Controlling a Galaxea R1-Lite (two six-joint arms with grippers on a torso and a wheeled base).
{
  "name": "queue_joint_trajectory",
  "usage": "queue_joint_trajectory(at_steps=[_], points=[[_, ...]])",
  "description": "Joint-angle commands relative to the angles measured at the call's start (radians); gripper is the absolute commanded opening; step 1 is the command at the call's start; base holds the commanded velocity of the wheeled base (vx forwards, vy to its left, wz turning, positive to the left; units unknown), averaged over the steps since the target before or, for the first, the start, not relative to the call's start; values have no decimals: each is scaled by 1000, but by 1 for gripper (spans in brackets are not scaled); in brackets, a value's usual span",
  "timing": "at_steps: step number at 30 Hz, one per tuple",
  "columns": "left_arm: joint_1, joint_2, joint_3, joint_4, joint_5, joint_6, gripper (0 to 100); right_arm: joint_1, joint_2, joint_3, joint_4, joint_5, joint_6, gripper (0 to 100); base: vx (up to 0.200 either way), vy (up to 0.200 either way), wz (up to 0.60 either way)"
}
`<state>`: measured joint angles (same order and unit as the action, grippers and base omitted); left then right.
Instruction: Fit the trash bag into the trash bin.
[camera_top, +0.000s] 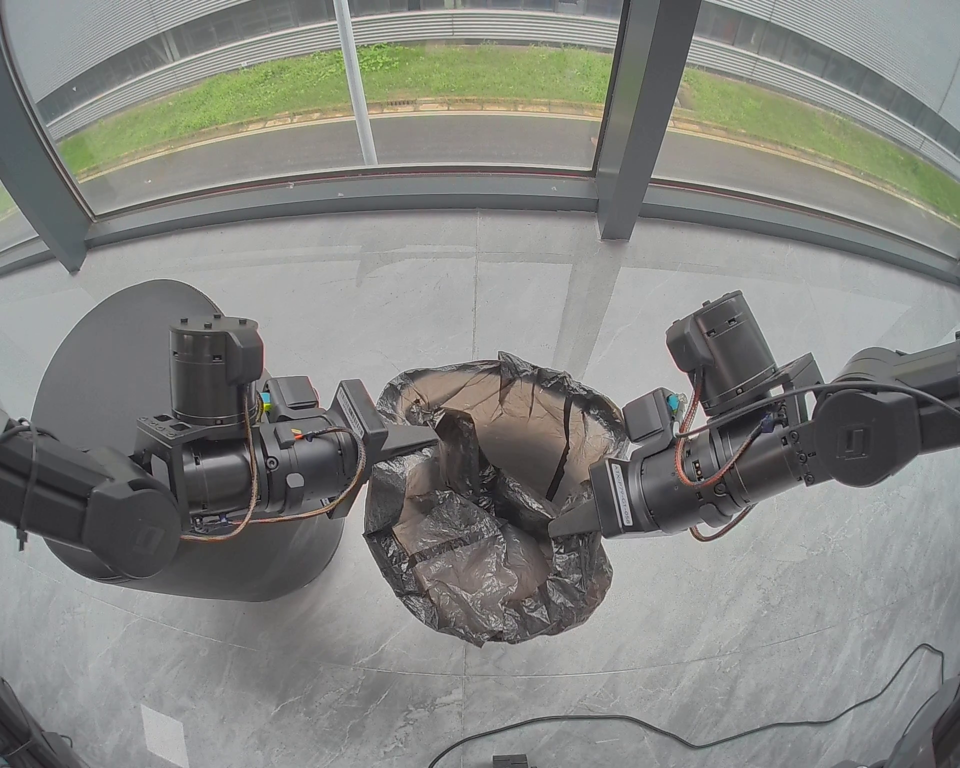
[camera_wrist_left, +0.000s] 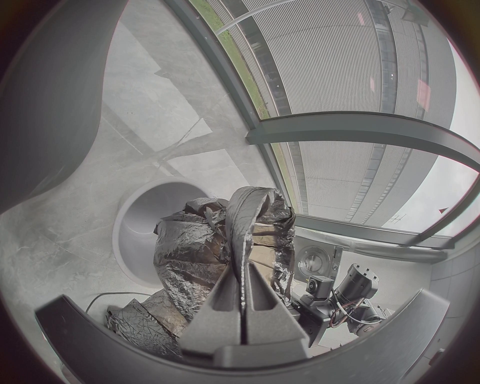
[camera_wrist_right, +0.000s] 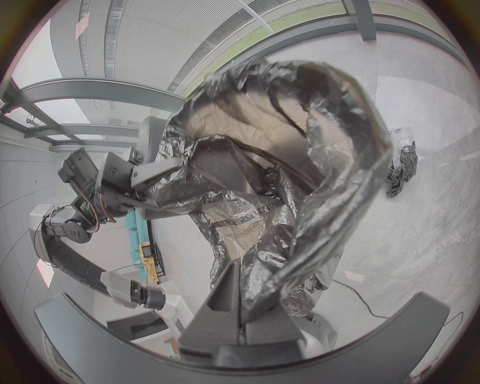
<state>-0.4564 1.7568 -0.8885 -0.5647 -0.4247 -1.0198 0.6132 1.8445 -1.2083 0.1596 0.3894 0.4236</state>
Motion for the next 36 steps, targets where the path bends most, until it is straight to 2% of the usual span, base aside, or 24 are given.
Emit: queue_joint_trajectory(at_steps=[1, 8, 16, 22, 36], points=[[33, 107, -10, -31, 0, 4, 0, -44, 82, 1, -41, 0, -5, 0, 0, 0, 0], [54, 148, -33, -38, 0, 4, 0, -53, 156, -10, -147, -3, -71, 0, 0, 0, 0], [68, 148, -33, -38, 1, 23, 0, -55, 237, -13, -265, -24, -86, 0, 0, 0, 0], [71, 151, -35, -40, 9, 33, 0, -64, 288, -16, -416, -84, -94, 0, 0, 0, 0], [76, 176, -36, -41, 14, 35, 0, -55, 345, -28, -430, -87, -94, 0, 0, 0, 0]])
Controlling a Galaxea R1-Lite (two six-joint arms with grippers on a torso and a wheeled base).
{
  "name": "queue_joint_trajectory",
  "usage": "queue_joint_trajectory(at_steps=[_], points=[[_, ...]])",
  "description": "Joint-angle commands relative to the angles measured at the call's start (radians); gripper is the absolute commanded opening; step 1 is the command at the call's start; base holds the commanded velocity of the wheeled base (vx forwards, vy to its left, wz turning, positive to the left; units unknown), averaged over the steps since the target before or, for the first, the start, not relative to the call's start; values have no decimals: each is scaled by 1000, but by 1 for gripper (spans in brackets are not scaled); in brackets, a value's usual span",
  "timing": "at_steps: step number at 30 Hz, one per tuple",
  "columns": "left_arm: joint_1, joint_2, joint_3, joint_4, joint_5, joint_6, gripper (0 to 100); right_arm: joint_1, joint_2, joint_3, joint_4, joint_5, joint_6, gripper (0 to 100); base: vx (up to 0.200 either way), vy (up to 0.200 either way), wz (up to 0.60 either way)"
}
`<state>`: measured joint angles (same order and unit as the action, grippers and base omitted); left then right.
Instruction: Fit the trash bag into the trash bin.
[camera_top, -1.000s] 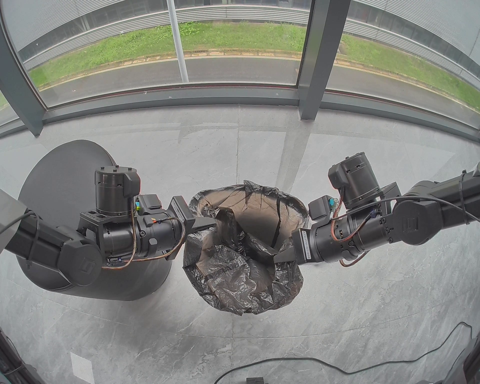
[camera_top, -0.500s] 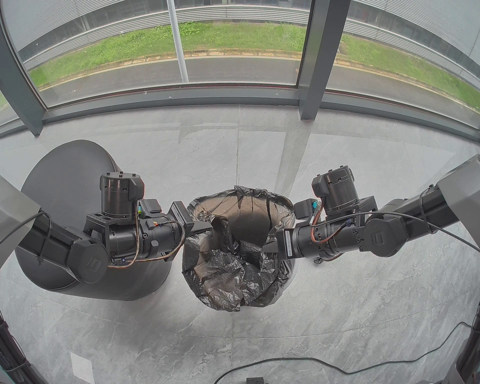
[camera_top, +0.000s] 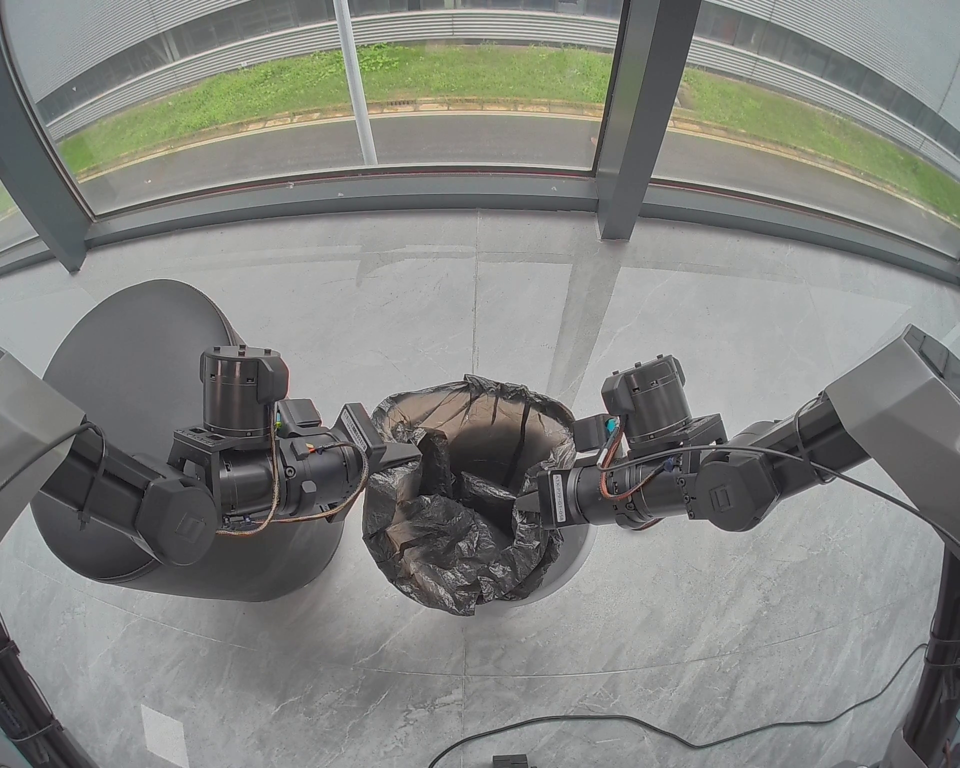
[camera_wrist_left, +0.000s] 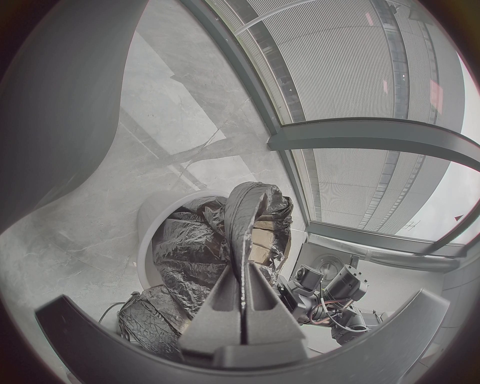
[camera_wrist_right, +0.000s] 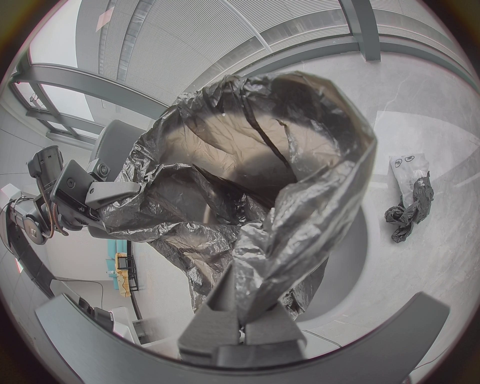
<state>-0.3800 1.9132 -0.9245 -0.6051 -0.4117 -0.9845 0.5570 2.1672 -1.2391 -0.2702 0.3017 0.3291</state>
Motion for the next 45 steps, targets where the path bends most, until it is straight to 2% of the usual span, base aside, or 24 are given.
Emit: queue_joint_trajectory(at_steps=[1, 15, 22, 30, 45], points=[[-2, 23, -1, -1, 1, 0, 0, 1, 23, 6, 0, 0, 1, 0, 0, 0, 0], [-16, 83, -1, -1, 2, 0, 0, -25, -50, 170, -6, -1, 1, 0, 0, 0, 0], [-28, 101, -14, -1, 17, 0, 0, -58, -79, 265, -96, -6, -2, 0, 0, 0, 0], [-33, 115, -20, 1, 28, 1, 0, -85, -64, 273, -99, -42, -2, 0, 0, 0, 0], [-30, 176, -48, 1, 30, 6, 0, -146, -44, 280, -101, -41, -7, 0, 0, 0, 0]])
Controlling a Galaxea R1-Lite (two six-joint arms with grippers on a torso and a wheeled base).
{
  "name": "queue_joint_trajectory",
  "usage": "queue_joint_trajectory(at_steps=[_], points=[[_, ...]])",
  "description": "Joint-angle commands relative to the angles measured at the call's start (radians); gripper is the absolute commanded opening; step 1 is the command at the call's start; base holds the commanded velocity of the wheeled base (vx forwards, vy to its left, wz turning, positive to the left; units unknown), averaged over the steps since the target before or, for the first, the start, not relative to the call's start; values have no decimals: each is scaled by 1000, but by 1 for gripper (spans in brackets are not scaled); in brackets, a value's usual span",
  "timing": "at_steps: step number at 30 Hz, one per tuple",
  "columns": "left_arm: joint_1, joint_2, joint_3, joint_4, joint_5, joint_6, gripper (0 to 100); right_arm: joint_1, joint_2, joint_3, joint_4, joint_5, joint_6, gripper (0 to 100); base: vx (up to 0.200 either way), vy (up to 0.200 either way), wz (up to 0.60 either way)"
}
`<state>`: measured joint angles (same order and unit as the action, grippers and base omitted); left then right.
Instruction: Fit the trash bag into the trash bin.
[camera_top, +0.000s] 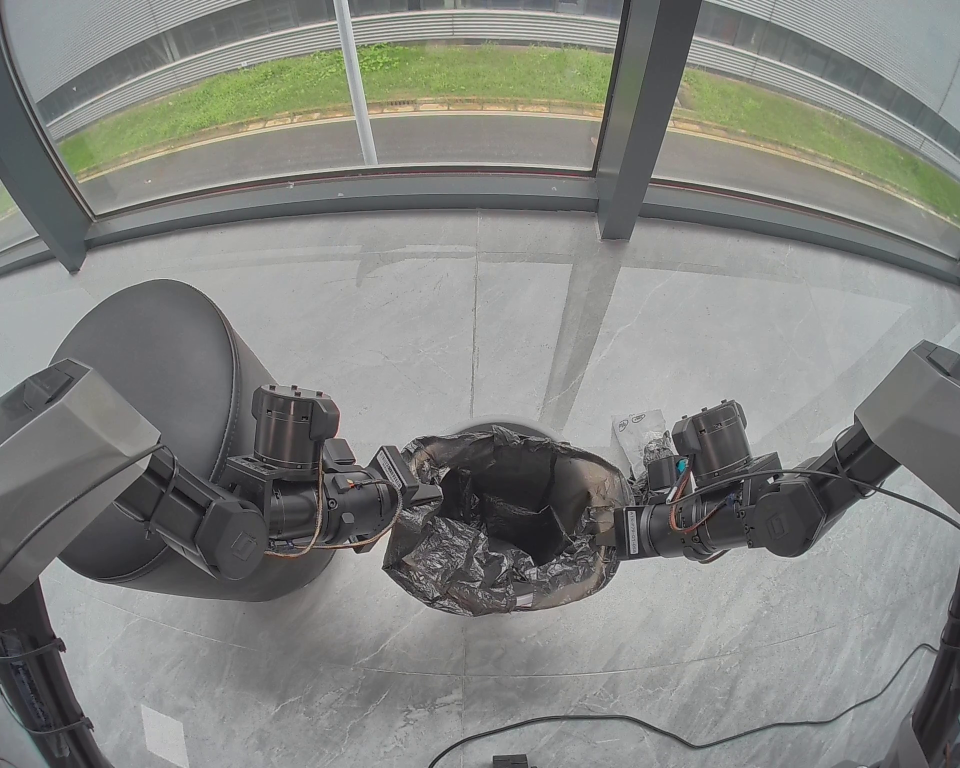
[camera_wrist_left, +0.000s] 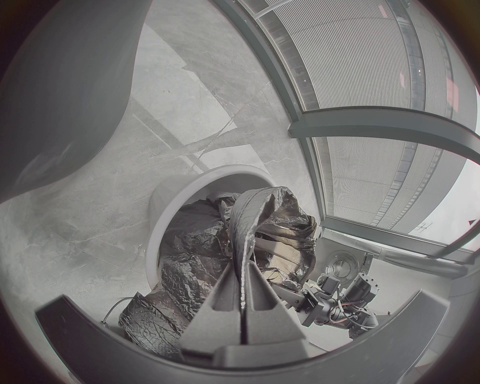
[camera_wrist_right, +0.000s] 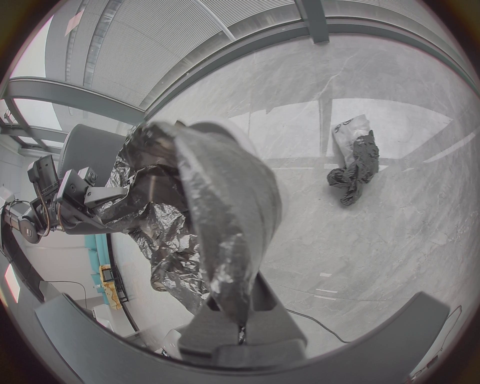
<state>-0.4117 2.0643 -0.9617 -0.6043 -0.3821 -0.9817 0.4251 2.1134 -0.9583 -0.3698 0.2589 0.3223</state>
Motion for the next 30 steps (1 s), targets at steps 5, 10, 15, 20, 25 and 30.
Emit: queue_joint_trajectory(at_steps=[5, 10, 15, 20, 25, 30], points=[[31, 57, -40, -2, 2, 71, 0, -22, 30, -4, -21, 2, 0, 0, 0, 0, 0], [63, 85, -80, -2, 0, 92, 0, -20, 46, -13, -52, 2, -11, 0, 0, 0, 0], [88, 137, -163, 1, -4, 94, 0, -14, 51, -20, -78, 2, -9, 0, 0, 0, 0], [103, 160, -180, 3, -4, 117, 0, -14, 51, -22, -78, 0, -9, 0, 0, 0, 0], [103, 166, -181, 3, -3, 121, 0, -14, 48, -27, -80, 0, -9, 0, 0, 0, 0], [102, 169, -183, 3, -3, 123, 0, -16, 50, -22, -92, 0, -8, 0, 0, 0, 0]])
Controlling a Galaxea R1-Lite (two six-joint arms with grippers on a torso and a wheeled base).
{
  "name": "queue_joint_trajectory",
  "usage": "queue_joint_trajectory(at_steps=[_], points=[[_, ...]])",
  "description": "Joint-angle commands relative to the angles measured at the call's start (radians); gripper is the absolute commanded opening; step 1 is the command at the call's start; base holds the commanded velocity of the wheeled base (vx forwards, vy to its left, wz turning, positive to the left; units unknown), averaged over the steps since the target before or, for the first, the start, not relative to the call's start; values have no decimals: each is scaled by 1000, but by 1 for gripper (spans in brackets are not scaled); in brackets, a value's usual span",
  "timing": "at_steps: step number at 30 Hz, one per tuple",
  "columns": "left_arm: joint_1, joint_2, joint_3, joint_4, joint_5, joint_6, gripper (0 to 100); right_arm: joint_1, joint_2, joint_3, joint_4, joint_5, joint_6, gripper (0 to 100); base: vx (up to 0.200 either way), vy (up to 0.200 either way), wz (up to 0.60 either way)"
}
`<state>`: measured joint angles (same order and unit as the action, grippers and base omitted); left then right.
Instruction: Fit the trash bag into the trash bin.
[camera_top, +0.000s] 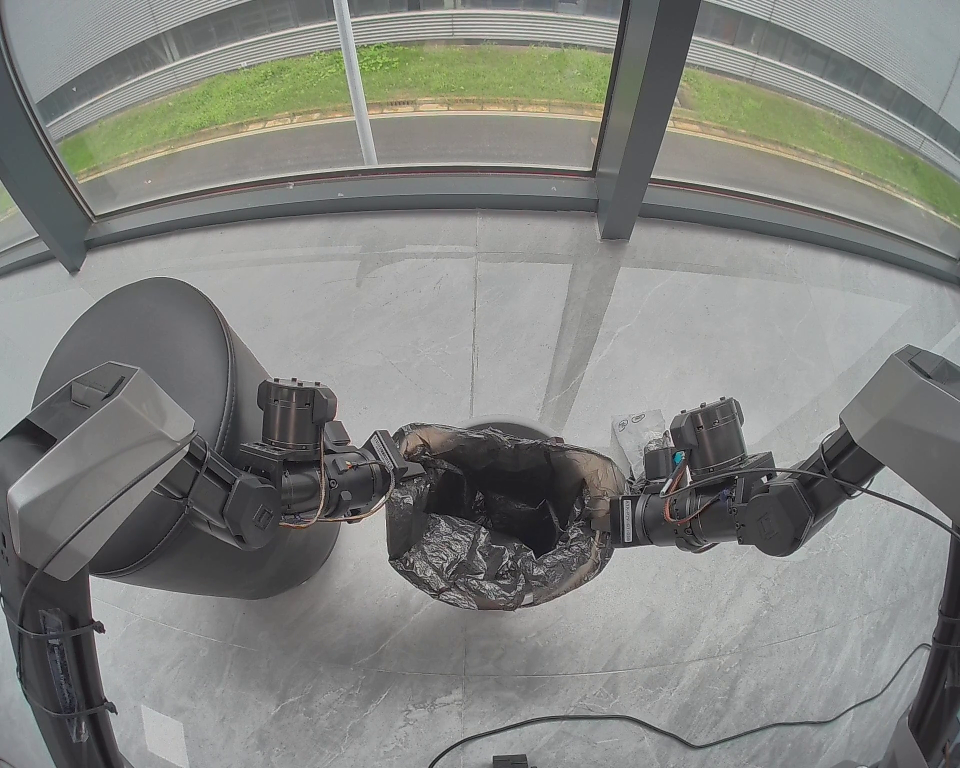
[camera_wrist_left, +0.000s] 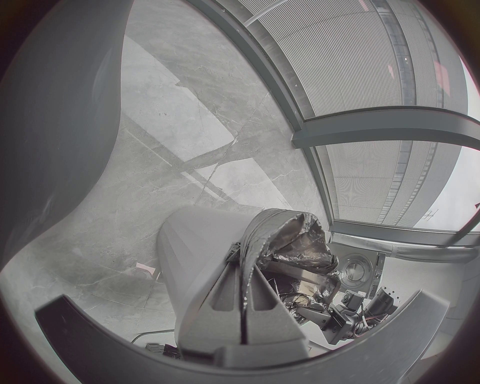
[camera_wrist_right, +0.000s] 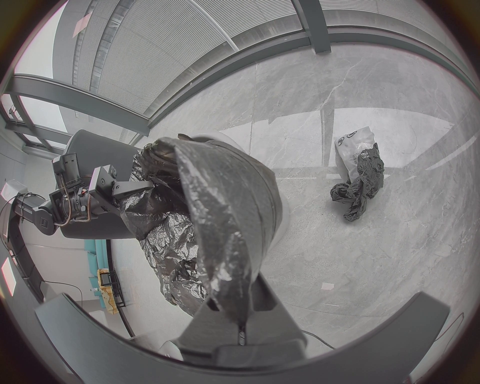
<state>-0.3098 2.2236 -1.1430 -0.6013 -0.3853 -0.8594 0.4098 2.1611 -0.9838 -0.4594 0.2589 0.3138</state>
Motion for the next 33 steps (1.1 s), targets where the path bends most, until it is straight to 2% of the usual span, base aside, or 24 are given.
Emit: queue_joint_trajectory(at_steps=[1, 23, 24, 33], points=[[1, 10, -1, 0, 0, 5, 0, 0, -1, 5, -12, 0, -1, 0, 0, 0, 0], [0, 5, 3, 0, 0, 14, 0, -17, 2, 2, -16, -7, 5, 0, 0, 0, 0], [0, 4, 3, 0, 0, 14, 0, -16, 2, 4, -16, -9, 1, 100, 0, 0, 0], [-8, -9, 11, 1, 3, 13, 0, -17, -17, 10, -42, -10, 1, 100, 0, 0, 0]])
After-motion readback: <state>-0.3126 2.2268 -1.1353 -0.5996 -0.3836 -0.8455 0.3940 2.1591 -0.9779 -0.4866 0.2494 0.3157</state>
